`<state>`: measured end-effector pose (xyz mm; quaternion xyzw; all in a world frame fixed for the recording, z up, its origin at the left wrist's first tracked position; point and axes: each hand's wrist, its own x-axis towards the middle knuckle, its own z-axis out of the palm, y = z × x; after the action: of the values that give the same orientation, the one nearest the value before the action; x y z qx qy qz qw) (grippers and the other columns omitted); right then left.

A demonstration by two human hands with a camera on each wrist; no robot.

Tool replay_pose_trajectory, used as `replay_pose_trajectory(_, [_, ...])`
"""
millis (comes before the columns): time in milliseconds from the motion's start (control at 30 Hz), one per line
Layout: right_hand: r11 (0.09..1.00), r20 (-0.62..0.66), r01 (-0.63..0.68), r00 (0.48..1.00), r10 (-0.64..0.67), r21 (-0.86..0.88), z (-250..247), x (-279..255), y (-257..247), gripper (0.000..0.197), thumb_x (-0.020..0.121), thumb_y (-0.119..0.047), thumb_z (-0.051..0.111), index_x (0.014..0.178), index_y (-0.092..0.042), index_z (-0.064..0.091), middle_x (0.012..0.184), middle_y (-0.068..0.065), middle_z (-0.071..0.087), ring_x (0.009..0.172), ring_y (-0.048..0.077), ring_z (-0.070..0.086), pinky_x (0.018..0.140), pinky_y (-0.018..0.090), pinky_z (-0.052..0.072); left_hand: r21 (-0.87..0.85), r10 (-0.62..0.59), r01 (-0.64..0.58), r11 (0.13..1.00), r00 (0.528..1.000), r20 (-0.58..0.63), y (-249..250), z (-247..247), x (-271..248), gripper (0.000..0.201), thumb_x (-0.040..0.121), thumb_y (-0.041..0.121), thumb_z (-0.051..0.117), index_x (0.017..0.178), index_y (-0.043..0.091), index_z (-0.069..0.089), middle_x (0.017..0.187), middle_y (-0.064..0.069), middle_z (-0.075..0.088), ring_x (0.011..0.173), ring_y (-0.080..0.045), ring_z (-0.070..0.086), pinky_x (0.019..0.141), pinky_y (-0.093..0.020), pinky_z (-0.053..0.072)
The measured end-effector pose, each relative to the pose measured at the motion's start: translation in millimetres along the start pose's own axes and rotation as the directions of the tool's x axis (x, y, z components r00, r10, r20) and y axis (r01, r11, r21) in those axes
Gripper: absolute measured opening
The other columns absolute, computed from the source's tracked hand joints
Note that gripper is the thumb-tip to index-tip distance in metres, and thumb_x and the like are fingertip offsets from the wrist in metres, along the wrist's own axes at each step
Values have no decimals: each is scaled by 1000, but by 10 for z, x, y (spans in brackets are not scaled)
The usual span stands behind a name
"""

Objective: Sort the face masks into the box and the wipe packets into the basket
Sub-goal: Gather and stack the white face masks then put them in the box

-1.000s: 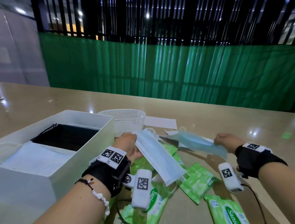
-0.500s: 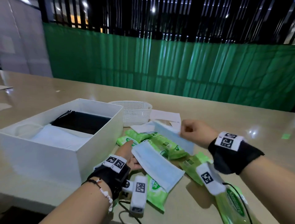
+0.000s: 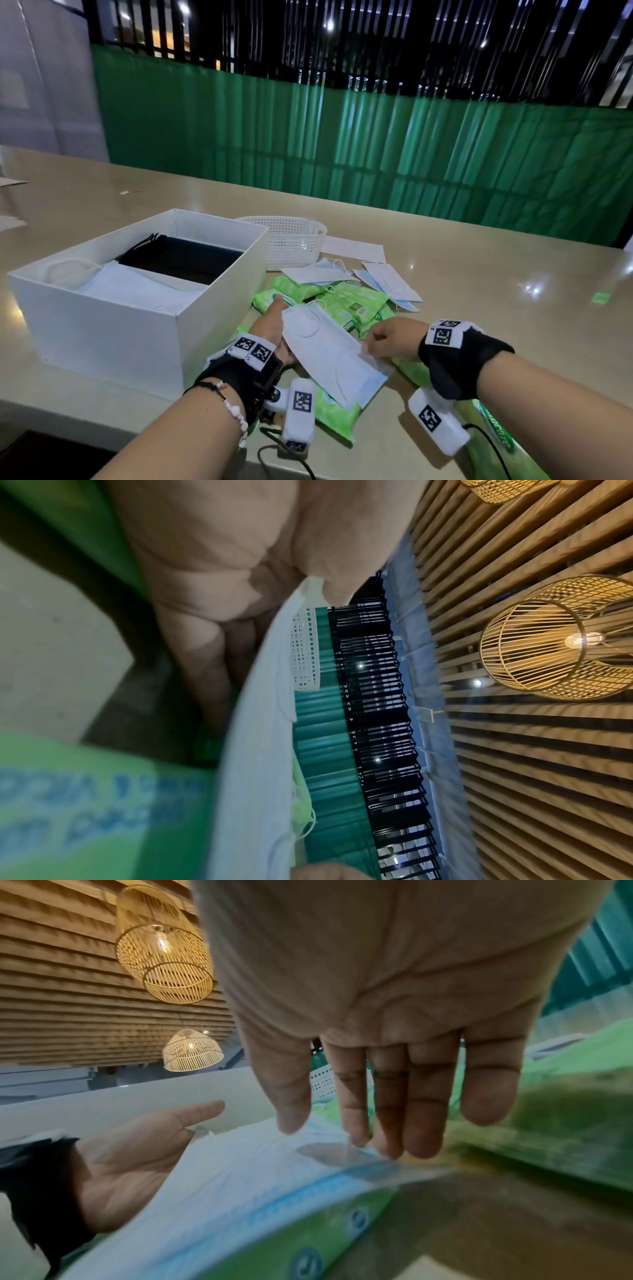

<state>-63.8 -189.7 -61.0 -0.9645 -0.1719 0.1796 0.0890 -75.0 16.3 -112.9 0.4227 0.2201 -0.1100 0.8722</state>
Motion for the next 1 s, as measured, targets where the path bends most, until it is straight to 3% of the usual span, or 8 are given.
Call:
replay_pose_trajectory(100, [998,64,-58,996,60,-20,55,32,17,18,86,-44,57,92,-28,58,84,-10,58,75,9,51,65,20,39,64,38,-36,997,999,-36,-12,10,5,49,94,56,35,96,13,59,94,-17,69,83,-30,64,73,-46,50])
replay_pose_trajectory(200, [997,96,-72,993,70,17,88,65,24,26,84,-45,61,79,-23,50,75,-7,50,66,12,45,57,21,35,69,39,-37,997,999,-30,-23,1,14,50,95,55,37,98,11,61,88,-17,70,79,-30,65,67,-43,54])
replay_pose_trajectory(333, [996,-43,-70,996,73,56,110,111,29,34,75,-48,69,97,-29,50,93,-9,54,81,13,53,72,26,42,99,45,-42,994,998,-33,-28,-20,14,51,94,55,38,96,10,61,103,-21,68,82,-32,66,67,-46,55])
replay_pose_trajectory(400, [996,-99,-40,994,47,77,106,122,16,35,73,-46,72,96,-29,52,98,-6,56,83,15,54,74,27,44,82,31,-30,996,999,-12,-30,-20,3,54,95,54,37,103,7,62,104,-22,67,83,-33,66,58,-46,56])
replay_pose_trajectory(567, [994,32,-33,999,29,109,82,67,-41,24,79,-40,69,72,-24,53,71,-8,54,70,12,49,65,23,40,84,14,-13,996,1000,-13,-46,-19,-14,60,95,55,36,120,5,58,113,-22,65,86,-32,65,54,-45,56])
replay_pose_trajectory(733, [995,60,-62,997,57,83,117,74,-82,30,77,-40,71,72,-21,49,73,-5,51,70,15,46,61,25,36,99,32,-29,995,999,-25,-57,-31,-7,58,95,53,36,112,3,60,98,-21,69,85,-33,66,69,-47,54])
replay_pose_trajectory(833, [997,13,-47,999,46,66,133,77,-108,36,76,-33,72,62,-24,40,63,-7,42,62,13,39,56,26,31,130,46,-41,991,998,-34,-55,-17,-38,47,98,48,36,97,7,60,74,-15,70,72,-28,65,56,-39,55])
replay_pose_trajectory(1000, [984,-63,-3,998,14,177,60,46,-127,39,78,-20,65,58,-22,32,55,-7,33,52,12,31,48,23,26,160,77,-71,985,997,-32,-70,-20,-59,44,97,45,42,120,10,55,97,-16,69,78,-28,67,60,-43,57])
